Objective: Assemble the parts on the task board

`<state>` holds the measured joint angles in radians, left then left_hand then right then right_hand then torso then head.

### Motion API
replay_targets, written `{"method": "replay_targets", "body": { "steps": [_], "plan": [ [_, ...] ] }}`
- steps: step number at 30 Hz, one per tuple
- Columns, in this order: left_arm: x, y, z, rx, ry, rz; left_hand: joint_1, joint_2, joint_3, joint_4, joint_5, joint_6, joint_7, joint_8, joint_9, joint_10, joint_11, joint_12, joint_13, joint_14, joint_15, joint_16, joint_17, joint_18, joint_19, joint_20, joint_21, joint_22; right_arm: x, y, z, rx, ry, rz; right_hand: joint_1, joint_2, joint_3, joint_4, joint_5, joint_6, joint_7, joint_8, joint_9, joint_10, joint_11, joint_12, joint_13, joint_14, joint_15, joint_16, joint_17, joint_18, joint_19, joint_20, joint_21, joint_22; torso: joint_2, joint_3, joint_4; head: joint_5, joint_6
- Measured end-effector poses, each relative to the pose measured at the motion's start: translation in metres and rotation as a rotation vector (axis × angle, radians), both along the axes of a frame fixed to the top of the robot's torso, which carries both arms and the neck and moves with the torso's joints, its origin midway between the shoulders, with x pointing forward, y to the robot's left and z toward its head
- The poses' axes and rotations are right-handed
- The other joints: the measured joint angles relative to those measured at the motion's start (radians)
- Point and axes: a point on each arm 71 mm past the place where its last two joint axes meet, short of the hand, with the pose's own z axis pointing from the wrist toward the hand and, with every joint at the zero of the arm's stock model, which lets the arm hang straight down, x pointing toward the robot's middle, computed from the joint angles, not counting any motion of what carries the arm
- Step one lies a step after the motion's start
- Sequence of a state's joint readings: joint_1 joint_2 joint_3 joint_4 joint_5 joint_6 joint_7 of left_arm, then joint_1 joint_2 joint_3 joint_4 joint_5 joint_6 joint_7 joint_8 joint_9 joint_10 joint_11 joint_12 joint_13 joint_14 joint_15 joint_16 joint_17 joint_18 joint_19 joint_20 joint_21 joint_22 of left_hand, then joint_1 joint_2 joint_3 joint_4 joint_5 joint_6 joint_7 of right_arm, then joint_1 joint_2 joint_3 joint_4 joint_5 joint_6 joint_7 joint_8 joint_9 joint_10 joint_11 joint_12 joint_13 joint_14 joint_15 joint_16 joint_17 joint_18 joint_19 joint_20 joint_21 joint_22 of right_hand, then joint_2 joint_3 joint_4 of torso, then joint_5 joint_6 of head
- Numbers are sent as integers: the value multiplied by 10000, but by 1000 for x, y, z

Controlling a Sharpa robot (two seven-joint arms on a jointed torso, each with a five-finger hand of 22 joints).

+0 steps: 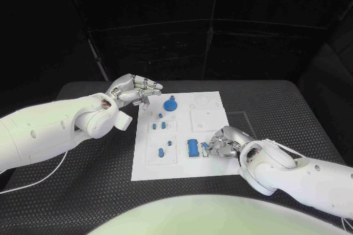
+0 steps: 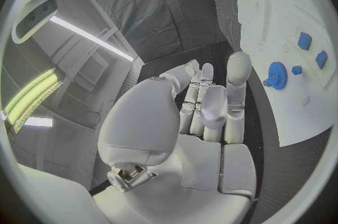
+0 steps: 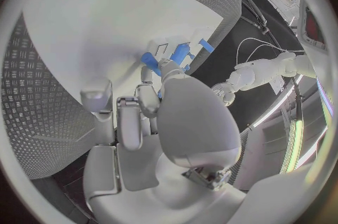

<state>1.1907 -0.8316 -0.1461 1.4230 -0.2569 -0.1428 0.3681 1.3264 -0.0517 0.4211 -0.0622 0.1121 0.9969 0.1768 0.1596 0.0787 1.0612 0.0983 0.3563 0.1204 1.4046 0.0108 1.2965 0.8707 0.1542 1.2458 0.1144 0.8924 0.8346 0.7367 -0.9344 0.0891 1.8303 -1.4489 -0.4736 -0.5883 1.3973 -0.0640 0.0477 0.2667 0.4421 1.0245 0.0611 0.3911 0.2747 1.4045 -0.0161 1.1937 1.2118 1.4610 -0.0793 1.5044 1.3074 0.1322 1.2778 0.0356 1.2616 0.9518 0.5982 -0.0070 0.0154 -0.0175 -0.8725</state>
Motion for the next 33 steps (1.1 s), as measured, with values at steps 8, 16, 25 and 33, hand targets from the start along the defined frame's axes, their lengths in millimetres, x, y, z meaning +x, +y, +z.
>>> {"method": "replay_targets", "body": {
  "steps": [8, 16, 25, 33],
  "plan": [
    [0, 0, 0, 2, 12, -11, 0, 0, 0, 0, 0, 0, 0, 0, 0, 0, 0, 0, -1, 0, 0, 0, 0, 0, 0, 0, 0, 1, 2, 5, -1, -119, 79, 208, -171, -11, -91, 114, -379, 127, -14, 0, 62, 0, -1, 12, 49, 0, 1, 0, 0, 0, 0, 0, 0, 16, -6, 10, -8, 19, 0],
    [0, 0, 0, 0, 34, -35, 0, 0, 0, 0, 0, 0, 0, 0, 0, 0, 0, 0, -2, 0, 0, 0, 0, 0, 0, 0, 0, -8, 3, 7, -2, -300, 152, 364, -670, 65, -303, 230, -253, 258, -37, 6, 175, 54, -54, 69, 132, 1, 2, 0, 0, 0, 0, 0, 0, 27, -10, 11, -13, 24, 0],
    [0, -1, 0, 3, 69, -66, 0, 0, 27, -27, 0, -36, 36, 0, 0, -72, 0, 0, -2, 0, 0, 0, 0, 0, 0, 0, -46, -15, 2, 8, -4, -464, 235, 497, -1124, 241, -630, 232, 58, 484, -159, 118, 336, 90, -91, 107, 121, 39, -34, 36, 2, 0, 35, -36, 0, 26, -10, 11, -13, -6, 0],
    [-1, -1, 0, 7, 96, -88, 0, 0, 27, -27, 0, -36, 36, 0, 0, -72, 0, 0, -3, 0, 0, 0, 0, 0, 0, 0, -45, -18, 2, 9, -4, -582, 192, 595, -1321, 330, -834, 215, 58, 577, -251, 271, 511, 196, -197, 261, 332, 76, -69, 47, 6, 0, 70, -71, 0, 81, -10, 11, -13, -12, 0]
  ]
}}
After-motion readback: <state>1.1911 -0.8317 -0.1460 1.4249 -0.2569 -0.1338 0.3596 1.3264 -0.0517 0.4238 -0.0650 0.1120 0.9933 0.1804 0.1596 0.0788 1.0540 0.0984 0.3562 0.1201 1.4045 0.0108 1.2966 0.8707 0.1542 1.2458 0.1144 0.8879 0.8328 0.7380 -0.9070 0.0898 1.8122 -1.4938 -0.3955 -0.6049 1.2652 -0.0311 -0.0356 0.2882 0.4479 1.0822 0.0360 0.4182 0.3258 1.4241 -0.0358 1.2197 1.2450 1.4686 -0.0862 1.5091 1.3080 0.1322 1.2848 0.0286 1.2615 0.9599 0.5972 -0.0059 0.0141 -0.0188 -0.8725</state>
